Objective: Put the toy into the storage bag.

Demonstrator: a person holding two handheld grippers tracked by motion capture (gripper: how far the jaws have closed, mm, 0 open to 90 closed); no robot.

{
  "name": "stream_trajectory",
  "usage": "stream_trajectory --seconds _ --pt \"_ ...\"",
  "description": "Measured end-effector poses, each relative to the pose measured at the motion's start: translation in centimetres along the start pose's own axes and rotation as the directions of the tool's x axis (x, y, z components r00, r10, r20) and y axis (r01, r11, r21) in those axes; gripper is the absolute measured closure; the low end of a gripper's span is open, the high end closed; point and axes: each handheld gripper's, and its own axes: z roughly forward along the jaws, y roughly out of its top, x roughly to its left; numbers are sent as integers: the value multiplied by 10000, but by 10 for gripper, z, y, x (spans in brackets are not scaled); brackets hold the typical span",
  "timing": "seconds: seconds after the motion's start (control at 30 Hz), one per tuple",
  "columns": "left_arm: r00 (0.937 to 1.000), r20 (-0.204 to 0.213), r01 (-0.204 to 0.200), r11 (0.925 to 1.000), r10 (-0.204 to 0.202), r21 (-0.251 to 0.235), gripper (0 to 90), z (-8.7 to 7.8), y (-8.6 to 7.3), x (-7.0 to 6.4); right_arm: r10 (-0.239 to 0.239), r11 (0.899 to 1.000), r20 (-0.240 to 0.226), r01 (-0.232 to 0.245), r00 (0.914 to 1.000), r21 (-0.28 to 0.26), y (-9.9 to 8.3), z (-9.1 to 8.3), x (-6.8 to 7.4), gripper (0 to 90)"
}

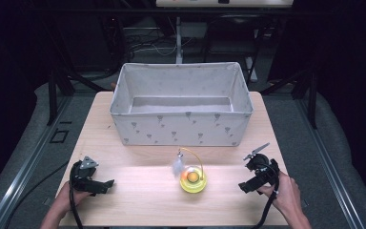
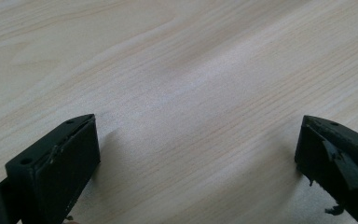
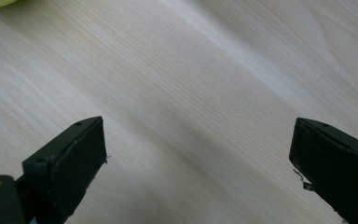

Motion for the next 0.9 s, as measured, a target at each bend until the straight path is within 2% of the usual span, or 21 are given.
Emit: stream_trajectory --seconds 0.4,0.8,0.9 --pt "10000 -47 11 10000 -12 -64 0 0 0 0 -249 9997 -86 248 9997 -78 3 -3 6 49" --pt "10000 -42 29 10000 -29 -78 0 0 -1 -1 -676 9968 -212 667 9975 -431 10 -11 19 51" --pt "10000 -45 -1 10000 1 -68 0 0 -1 -1 -950 9949 -207 943 9953 -346 13 -14 23 52"
